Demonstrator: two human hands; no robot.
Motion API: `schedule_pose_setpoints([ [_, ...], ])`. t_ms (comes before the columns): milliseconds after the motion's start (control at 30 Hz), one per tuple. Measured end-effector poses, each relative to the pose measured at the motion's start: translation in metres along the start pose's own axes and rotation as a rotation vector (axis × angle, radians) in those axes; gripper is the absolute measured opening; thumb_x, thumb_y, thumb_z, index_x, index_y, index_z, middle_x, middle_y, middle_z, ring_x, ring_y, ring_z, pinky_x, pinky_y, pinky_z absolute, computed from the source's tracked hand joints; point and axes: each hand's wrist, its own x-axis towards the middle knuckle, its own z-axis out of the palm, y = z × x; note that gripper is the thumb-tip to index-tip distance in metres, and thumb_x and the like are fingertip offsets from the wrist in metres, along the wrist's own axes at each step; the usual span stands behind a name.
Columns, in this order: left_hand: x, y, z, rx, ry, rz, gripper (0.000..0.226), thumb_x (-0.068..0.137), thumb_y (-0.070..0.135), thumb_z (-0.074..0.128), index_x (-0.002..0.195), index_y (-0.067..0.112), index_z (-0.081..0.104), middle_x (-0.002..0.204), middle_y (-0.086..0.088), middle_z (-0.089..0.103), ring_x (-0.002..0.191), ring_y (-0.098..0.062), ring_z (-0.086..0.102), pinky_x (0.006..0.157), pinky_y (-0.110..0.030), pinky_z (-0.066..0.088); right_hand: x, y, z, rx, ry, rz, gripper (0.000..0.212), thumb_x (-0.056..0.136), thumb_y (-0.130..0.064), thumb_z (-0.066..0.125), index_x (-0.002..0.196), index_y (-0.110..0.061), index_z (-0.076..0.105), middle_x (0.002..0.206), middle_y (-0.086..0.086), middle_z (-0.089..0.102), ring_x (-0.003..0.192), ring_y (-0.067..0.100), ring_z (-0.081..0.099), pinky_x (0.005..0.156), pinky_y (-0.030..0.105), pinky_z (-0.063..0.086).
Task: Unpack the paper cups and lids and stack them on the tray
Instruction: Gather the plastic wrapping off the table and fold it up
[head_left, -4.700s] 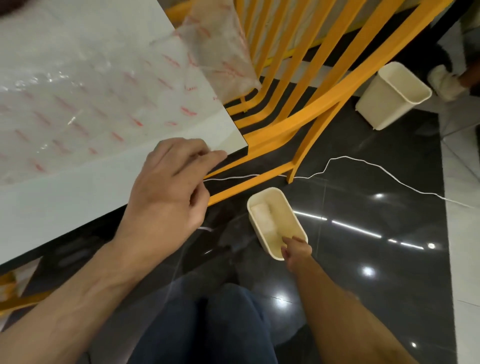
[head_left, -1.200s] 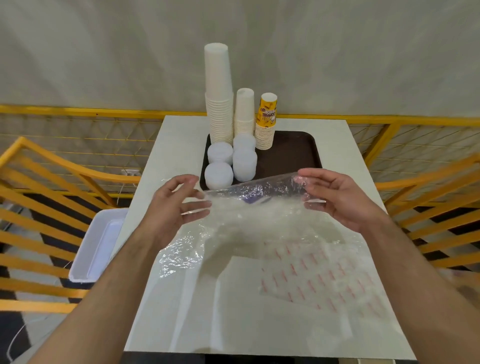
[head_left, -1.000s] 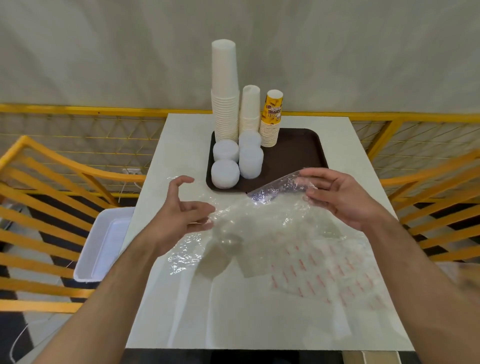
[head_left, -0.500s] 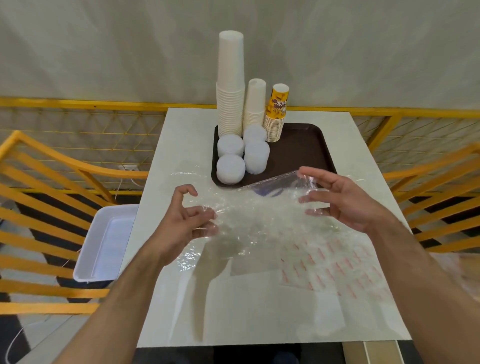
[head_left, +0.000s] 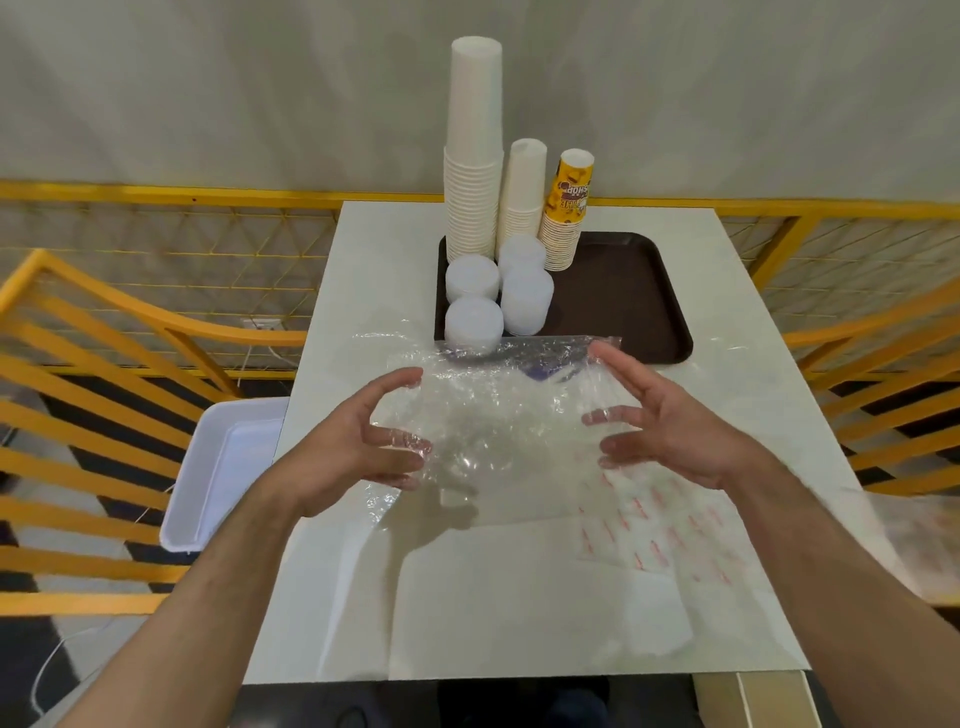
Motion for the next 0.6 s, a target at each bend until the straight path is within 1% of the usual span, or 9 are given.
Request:
schedule_pose_setpoints([
  [67, -0.002, -0.003, -0.005, 0.035, -0.014, -0.009, 0.090, 0.077, -0.018, 0.072, 0.139, 0.043, 0.049, 0.120, 0.012, 0.065, 0.105, -0.026, 0.068, 0.070, -0.042, 0.060, 0.000, 0.002, 0.006, -0.078, -0.006, 0.017, 0.113, 0.073, 0.023, 0.075, 0.147, -0.054, 0.038, 0.152, -0.040, 0.020, 0.118, 0.026, 0.063, 0.077, 0.047, 0.061],
  [133, -0.005, -0.003, -0.009, 0.063, -0.028, -0.020, 0.095, 0.077, -0.018, 0.073, 0.139, 0.048, 0.046, 0.135, 0.015, 0.053, 0.110, -0.025, 0.066, 0.070, -0.042, 0.061, -0.001, 0.003, 0.009, -0.146, -0.035, 0.043, 0.119, 0.071, 0.022, 0.077, 0.146, -0.059, 0.033, 0.150, -0.040, 0.016, 0.117, 0.022, 0.064, 0.076, 0.047, 0.061],
  [200, -0.008, -0.006, -0.013, 0.086, -0.037, -0.024, 0.100, 0.076, -0.017, 0.074, 0.140, 0.052, 0.042, 0.144, 0.029, 0.039, 0.113, -0.023, 0.064, 0.071, -0.042, 0.061, -0.003, 0.005, 0.010, -0.199, -0.074, 0.080, 0.123, 0.070, 0.018, 0.080, 0.144, -0.065, 0.029, 0.144, -0.044, 0.018, 0.117, 0.017, 0.064, 0.077, 0.045, 0.061],
  [267, -0.011, -0.011, -0.017, 0.088, -0.042, -0.046, 0.105, 0.074, -0.018, 0.075, 0.140, 0.056, 0.040, 0.145, 0.037, 0.033, 0.117, -0.023, 0.061, 0.072, -0.042, 0.061, -0.003, 0.008, 0.010, -0.259, -0.105, 0.124, 0.126, 0.070, 0.014, 0.083, 0.143, -0.070, 0.023, 0.136, -0.048, 0.025, 0.117, 0.012, 0.064, 0.078, 0.042, 0.061],
  [400, -0.018, -0.027, -0.017, 0.090, -0.035, -0.108, 0.114, 0.072, -0.021, 0.075, 0.144, 0.057, 0.033, 0.150, 0.033, 0.023, 0.125, -0.026, 0.053, 0.074, -0.042, 0.061, -0.004, 0.023, 0.014, -0.418, -0.116, 0.248, 0.132, 0.067, 0.001, 0.090, 0.143, -0.072, 0.010, 0.133, -0.014, 0.052, 0.118, 0.008, 0.061, 0.081, 0.032, 0.061],
  [433, -0.021, -0.031, -0.018, 0.106, -0.037, -0.114, 0.115, 0.072, -0.020, 0.075, 0.145, 0.056, 0.031, 0.151, 0.033, 0.019, 0.125, -0.025, 0.052, 0.074, -0.041, 0.061, -0.005, 0.027, 0.015, -0.479, -0.121, 0.273, 0.135, 0.066, -0.003, 0.093, 0.143, -0.072, 0.006, 0.135, -0.007, 0.053, 0.118, 0.007, 0.060, 0.082, 0.030, 0.060],
  [467, -0.024, -0.036, -0.018, 0.127, -0.043, -0.118, 0.116, 0.072, -0.020, 0.076, 0.146, 0.056, 0.028, 0.152, 0.033, 0.016, 0.123, -0.024, 0.052, 0.074, -0.040, 0.061, -0.004, 0.032, 0.015, -0.547, -0.122, 0.284, 0.137, 0.063, -0.008, 0.095, 0.144, -0.070, 0.003, 0.143, -0.007, 0.047, 0.119, 0.007, 0.058, 0.083, 0.028, 0.060],
  [533, -0.029, -0.047, -0.018, 0.166, -0.060, -0.128, 0.118, 0.071, -0.018, 0.078, 0.148, 0.054, 0.024, 0.152, 0.034, 0.012, 0.121, -0.023, 0.051, 0.076, -0.040, 0.061, -0.001, 0.042, 0.015, -0.683, -0.060, 0.248, 0.137, 0.060, -0.018, 0.098, 0.150, -0.060, 0.004, 0.151, -0.024, 0.022, 0.119, 0.009, 0.054, 0.082, 0.024, 0.058],
  [600, -0.034, -0.057, -0.016, 0.194, -0.065, -0.152, 0.121, 0.069, -0.017, 0.080, 0.150, 0.052, 0.021, 0.150, 0.036, 0.011, 0.121, -0.023, 0.051, 0.076, -0.043, 0.061, 0.005, 0.053, 0.021, -0.827, 0.076, 0.111, 0.122, 0.064, -0.025, 0.096, 0.153, -0.050, 0.015, 0.153, -0.025, 0.016, 0.127, 0.014, 0.045, 0.096, 0.029, 0.050],
])
